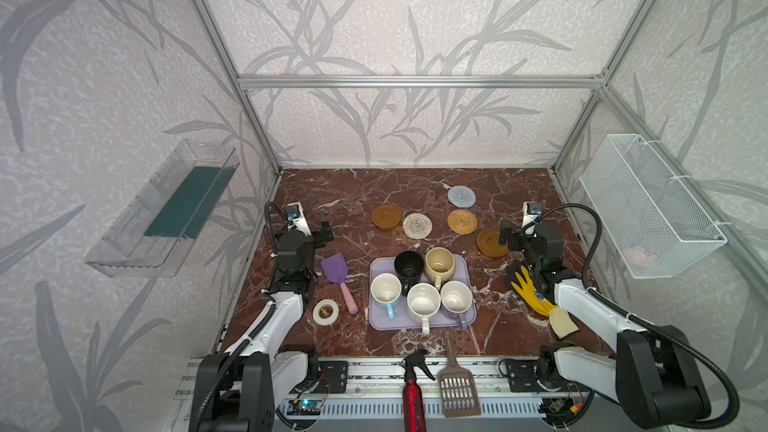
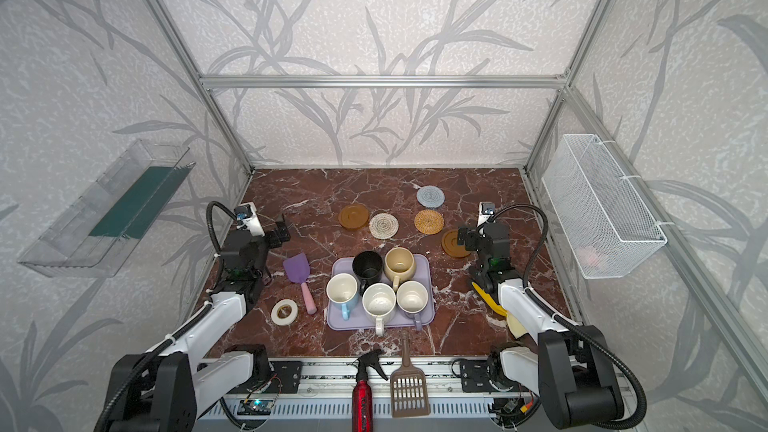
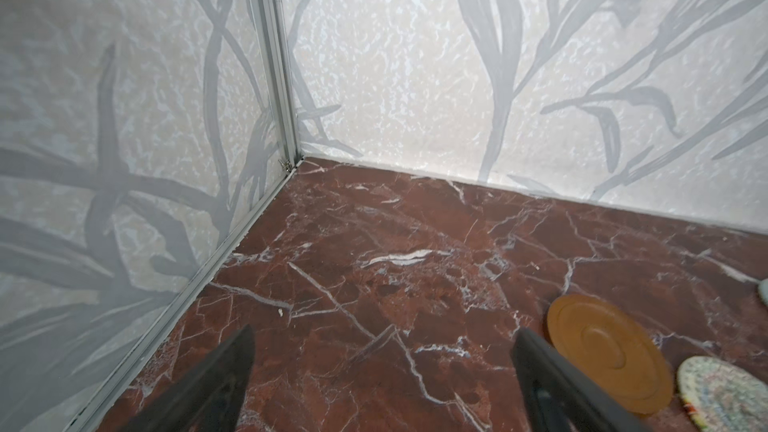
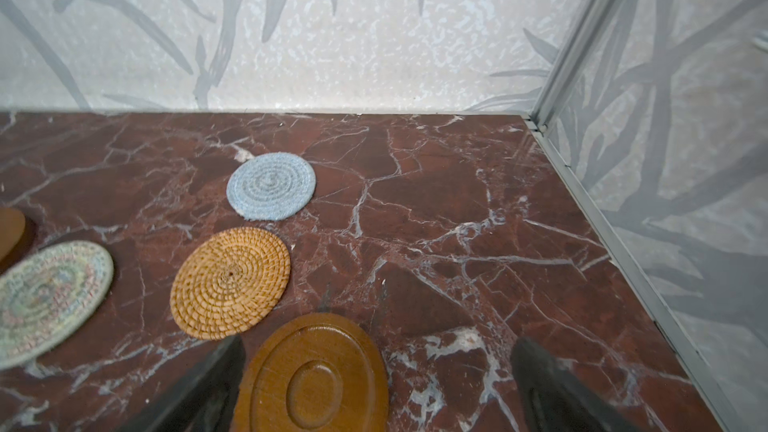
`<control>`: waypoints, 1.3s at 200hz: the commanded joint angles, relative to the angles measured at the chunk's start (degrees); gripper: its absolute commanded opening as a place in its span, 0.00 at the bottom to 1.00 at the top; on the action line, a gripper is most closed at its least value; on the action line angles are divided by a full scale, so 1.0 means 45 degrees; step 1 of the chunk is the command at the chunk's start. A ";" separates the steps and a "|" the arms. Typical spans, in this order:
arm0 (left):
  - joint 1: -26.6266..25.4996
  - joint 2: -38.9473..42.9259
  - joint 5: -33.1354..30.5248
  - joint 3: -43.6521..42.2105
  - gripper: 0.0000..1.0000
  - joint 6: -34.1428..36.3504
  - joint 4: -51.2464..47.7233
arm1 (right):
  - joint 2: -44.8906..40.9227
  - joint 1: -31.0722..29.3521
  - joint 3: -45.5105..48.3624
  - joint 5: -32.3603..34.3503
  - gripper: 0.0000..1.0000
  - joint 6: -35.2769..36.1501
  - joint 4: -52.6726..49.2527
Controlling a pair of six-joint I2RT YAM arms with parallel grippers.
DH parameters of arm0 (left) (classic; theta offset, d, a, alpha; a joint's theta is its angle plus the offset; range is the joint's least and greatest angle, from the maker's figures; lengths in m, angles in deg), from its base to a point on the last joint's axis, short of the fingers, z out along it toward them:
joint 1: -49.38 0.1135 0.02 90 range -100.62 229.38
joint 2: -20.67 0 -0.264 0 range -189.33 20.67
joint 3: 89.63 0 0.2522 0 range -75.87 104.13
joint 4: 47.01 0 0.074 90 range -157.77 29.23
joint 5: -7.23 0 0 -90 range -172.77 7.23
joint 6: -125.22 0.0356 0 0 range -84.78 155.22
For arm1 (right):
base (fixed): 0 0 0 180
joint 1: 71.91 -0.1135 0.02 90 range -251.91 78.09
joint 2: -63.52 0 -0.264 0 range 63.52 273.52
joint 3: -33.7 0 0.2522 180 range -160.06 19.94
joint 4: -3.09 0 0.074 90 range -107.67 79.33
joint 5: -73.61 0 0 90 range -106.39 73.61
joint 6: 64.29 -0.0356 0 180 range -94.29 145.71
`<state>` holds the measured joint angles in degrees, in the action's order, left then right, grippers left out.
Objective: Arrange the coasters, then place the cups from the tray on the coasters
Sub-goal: 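Reach left gripper to the small brown wooden disc while right arm reaches toward the coasters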
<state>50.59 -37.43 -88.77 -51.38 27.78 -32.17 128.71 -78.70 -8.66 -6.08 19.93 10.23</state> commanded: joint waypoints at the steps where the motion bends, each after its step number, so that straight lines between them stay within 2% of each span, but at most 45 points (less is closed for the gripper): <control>1: -0.0038 0.0888 0.0385 0.0619 0.99 -0.1400 -0.1924 | -0.0837 0.0043 -0.0334 0.0231 0.99 -0.1366 -0.2418; 22: -0.0035 0.1495 0.0202 0.0883 0.99 -0.3625 -0.2944 | -0.1662 0.0043 -0.0399 -0.1326 0.99 -0.1668 -0.3017; 35: -0.0036 0.1695 0.0644 0.1223 0.99 -0.5197 -0.3966 | -0.2052 0.0043 -0.0503 -0.2053 0.99 -0.2183 -0.3418; 53: -0.0085 0.1548 0.2117 0.1437 0.99 -0.5789 -0.3837 | -0.2315 0.0021 -0.0686 -0.3148 0.99 -0.2443 -0.3662; 71: -0.0243 0.1404 0.2562 0.1810 0.99 -0.6583 -0.4353 | -0.2357 -0.0024 -0.0976 -0.3660 0.99 -0.2822 -0.4131; 95: -0.0714 0.1090 0.2470 0.3062 0.99 -0.6681 -0.6821 | -0.2416 -0.0257 -0.1106 -0.3677 0.99 -0.3238 -0.4469; 108: -0.0984 0.0600 0.2931 0.3562 0.99 -0.6584 -0.7240 | -0.2406 -0.0393 -0.1078 -0.3615 0.99 -0.3360 -0.4393; 164: -0.2668 -0.2276 0.2419 0.6518 0.99 -0.6605 -0.9953 | -0.1643 -0.1343 -0.1937 -0.3129 0.99 -0.3365 -0.4625; 197: -0.3147 -0.4593 0.2012 0.8411 0.99 -0.6375 -1.1745 | -0.0954 -0.1925 -0.2717 -0.3166 0.99 -0.3014 -0.4837; 260: -0.4032 -0.8749 0.1657 1.1412 0.96 -0.5792 -1.3225 | 0.0762 -0.2593 -0.3644 -0.3807 0.99 -0.2495 -0.4652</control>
<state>33.32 -71.70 -79.92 -4.52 0.37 -86.55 130.04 -89.87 -23.54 -20.99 7.58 -10.95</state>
